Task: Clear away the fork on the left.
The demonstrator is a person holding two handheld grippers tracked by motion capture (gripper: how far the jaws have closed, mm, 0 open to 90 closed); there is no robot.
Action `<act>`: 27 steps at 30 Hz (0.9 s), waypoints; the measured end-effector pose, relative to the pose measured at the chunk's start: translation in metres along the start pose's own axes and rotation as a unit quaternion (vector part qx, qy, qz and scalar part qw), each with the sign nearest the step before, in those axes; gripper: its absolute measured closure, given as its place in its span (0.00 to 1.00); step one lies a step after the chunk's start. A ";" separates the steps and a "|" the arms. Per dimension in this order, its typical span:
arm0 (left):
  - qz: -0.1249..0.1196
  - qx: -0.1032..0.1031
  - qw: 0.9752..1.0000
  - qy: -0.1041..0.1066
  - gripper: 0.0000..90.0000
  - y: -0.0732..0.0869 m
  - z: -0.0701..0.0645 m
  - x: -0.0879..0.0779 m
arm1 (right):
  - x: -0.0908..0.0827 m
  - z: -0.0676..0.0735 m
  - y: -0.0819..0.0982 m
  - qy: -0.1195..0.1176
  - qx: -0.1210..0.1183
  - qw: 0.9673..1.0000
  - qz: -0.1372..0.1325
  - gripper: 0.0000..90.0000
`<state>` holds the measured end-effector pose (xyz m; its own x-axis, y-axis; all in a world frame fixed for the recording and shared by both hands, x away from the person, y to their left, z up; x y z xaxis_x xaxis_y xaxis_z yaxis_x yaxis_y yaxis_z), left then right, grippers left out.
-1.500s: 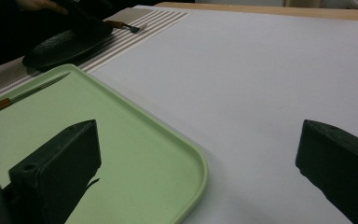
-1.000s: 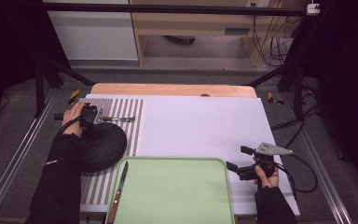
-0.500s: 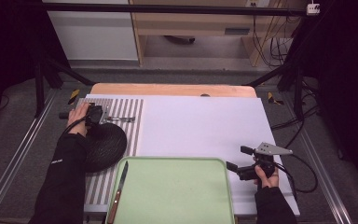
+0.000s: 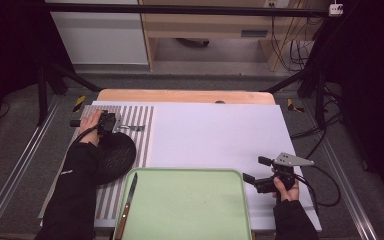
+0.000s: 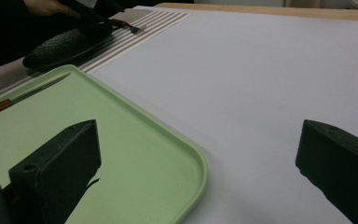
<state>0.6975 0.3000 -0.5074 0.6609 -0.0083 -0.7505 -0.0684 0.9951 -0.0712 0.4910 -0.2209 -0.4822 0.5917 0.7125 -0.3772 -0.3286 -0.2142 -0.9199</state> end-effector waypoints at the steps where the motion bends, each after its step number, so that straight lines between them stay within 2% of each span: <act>1: 0.001 0.001 1.000 0.000 0.63 0.000 0.000 0.000 | 0.000 0.000 0.000 0.000 0.000 1.000 0.000 0.01; 13: -0.017 -0.005 1.000 0.007 0.68 -0.007 -0.003 0.003 | 0.000 0.000 0.000 0.000 0.000 1.000 0.000 0.01; 18: -0.010 0.015 1.000 0.012 0.70 -0.011 -0.004 0.006 | 0.000 0.000 0.000 0.000 0.000 1.000 0.000 0.01; 23: -0.003 0.035 0.999 0.016 0.78 -0.011 -0.006 0.007 | 0.000 0.000 0.000 -0.001 0.000 1.000 0.000 0.01; 27: -0.001 0.033 0.999 0.017 0.82 -0.012 -0.008 0.007 | 0.000 0.001 0.000 -0.001 0.001 1.000 0.001 0.01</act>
<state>0.6973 0.2877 -0.5170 0.6347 -0.0124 -0.7727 -0.0173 0.9994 -0.0303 0.4904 -0.2205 -0.4823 0.5891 0.7141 -0.3782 -0.3310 -0.2137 -0.9191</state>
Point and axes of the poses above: each handheld gripper's, and its own axes: x roughly forward along the jaws, y roughly out of its underside, z roughly to its left, the point moved 7 cm from there along x, roughly forward along the jaws, and after that the axes turned 7 degrees about -x, right-handed, at the moved point
